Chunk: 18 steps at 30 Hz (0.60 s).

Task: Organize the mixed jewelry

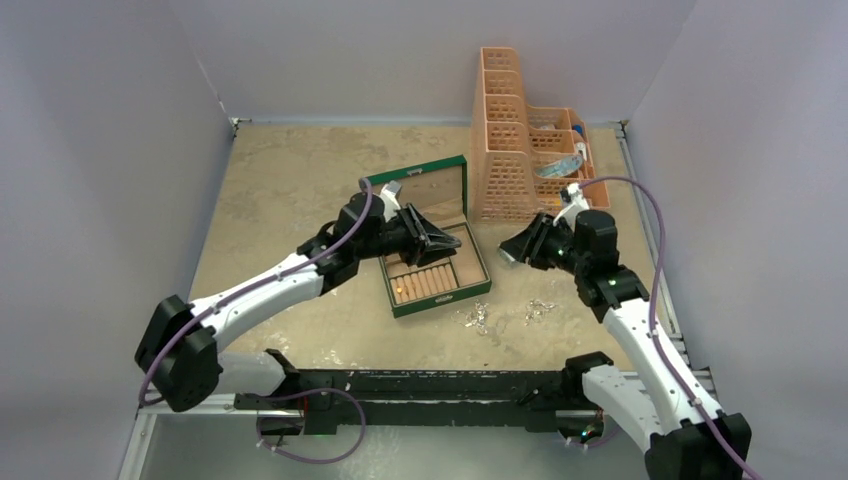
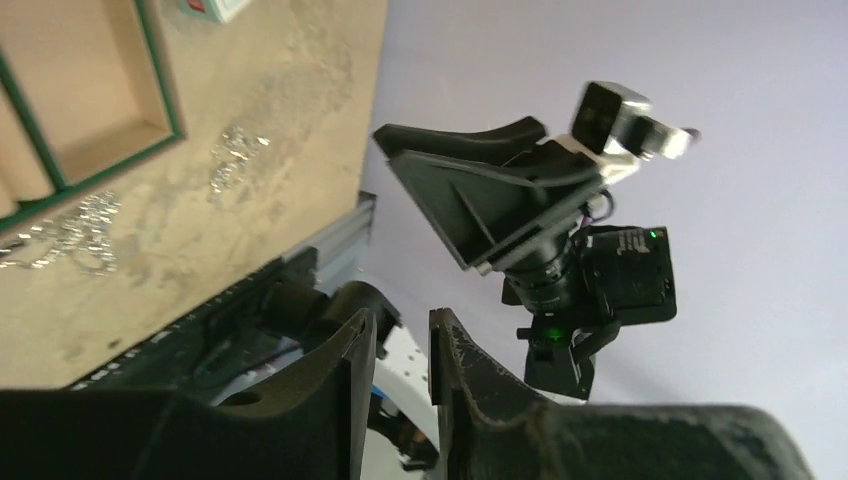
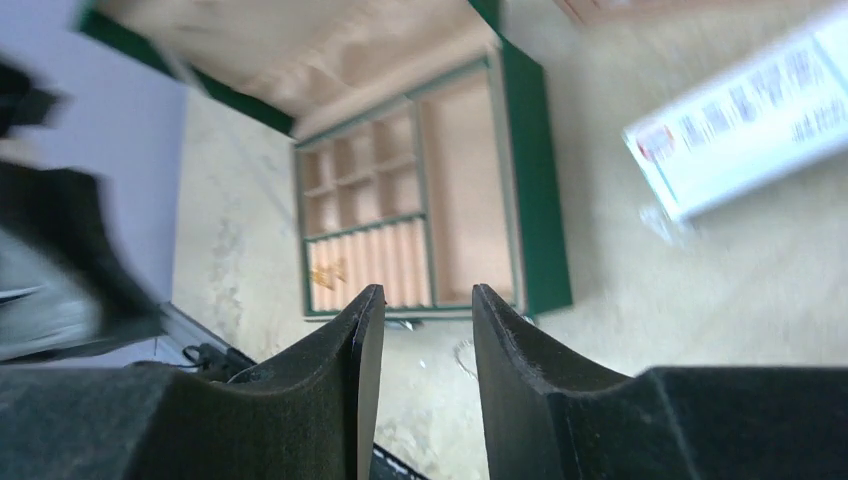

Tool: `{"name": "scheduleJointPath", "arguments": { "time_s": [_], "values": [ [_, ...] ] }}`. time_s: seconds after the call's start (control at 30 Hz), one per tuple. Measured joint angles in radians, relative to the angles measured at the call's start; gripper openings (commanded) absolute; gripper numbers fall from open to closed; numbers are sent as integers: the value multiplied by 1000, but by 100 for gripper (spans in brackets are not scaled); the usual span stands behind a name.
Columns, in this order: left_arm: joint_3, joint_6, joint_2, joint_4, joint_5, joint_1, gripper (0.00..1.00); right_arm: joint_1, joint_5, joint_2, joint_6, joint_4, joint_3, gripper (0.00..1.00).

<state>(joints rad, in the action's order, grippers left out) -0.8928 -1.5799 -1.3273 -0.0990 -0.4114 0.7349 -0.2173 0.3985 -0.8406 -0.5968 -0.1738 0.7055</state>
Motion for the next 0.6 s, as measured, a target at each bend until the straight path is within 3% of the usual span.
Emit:
{"name": "scheduleJointPath", "arguments": {
  "time_s": [0.1, 0.4, 0.6],
  "values": [
    [15, 104, 66, 76, 68, -1, 28, -34, -100, -6, -68, -63, -61, 43],
    [89, 330, 209, 222, 218, -1, 37, -321, -376, -103, -297, -200, -125, 50],
    [129, 392, 244, 261, 258, -2, 38, -497, -472, -250, -400, -204, -125, 44]
  ]
}}
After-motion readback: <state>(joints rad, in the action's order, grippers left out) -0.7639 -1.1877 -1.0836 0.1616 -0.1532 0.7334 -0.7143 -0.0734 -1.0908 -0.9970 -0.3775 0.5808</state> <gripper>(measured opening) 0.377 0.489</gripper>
